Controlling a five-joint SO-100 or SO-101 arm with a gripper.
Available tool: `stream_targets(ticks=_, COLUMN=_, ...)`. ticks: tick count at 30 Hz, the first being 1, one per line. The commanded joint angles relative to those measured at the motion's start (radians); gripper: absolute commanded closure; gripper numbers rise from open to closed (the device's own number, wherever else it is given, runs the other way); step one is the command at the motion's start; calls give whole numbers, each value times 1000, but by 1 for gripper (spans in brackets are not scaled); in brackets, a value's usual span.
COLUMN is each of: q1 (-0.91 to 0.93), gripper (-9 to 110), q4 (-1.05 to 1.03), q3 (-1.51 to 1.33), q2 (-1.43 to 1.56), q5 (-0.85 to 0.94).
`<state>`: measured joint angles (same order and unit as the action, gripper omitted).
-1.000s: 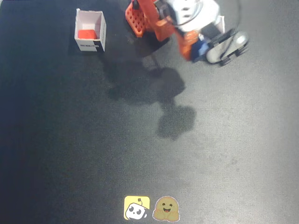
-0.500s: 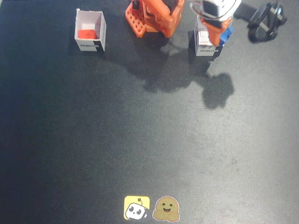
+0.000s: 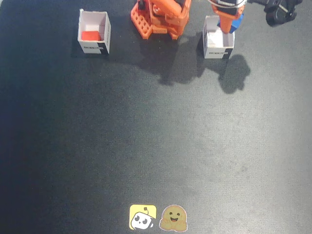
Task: Put the red cube in the right box and the blue cube in the left box.
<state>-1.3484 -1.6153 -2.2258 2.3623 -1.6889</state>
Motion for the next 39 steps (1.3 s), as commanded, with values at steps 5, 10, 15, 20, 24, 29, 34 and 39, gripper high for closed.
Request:
stream_targets(ticks=5, q1=-6, gripper=92, q4=2, q3=5, q2=-29, q5=2)
stream_targets(ticks=10, q1=-8, gripper=92, q4=9, q3=-26, q2=-6, q5=-11)
stream_targets(ticks=15, q1=-3, gripper=92, q4=31, q3=-54, q2=-5, q5=-15)
stream_targets(ticks=20, q1=-5, gripper=90, q4=28, q3=-54, q2=9, q5=-18)
stream_targets(ticks=24, q1=-6, gripper=87, q4=26, q3=-54, q2=25, q5=-18)
stream_targets(ticks=29, q1=-8, gripper=82, q4=29, q3=-55, q2=31, q5=-6)
stream_targets(ticks=34, q1=2, gripper=80, q4=34, q3=-57, q2=34, q5=3)
stream_targets(ticks=39, q1=28, gripper=101, q4=34, q3=-57, q2=15, q5=-8)
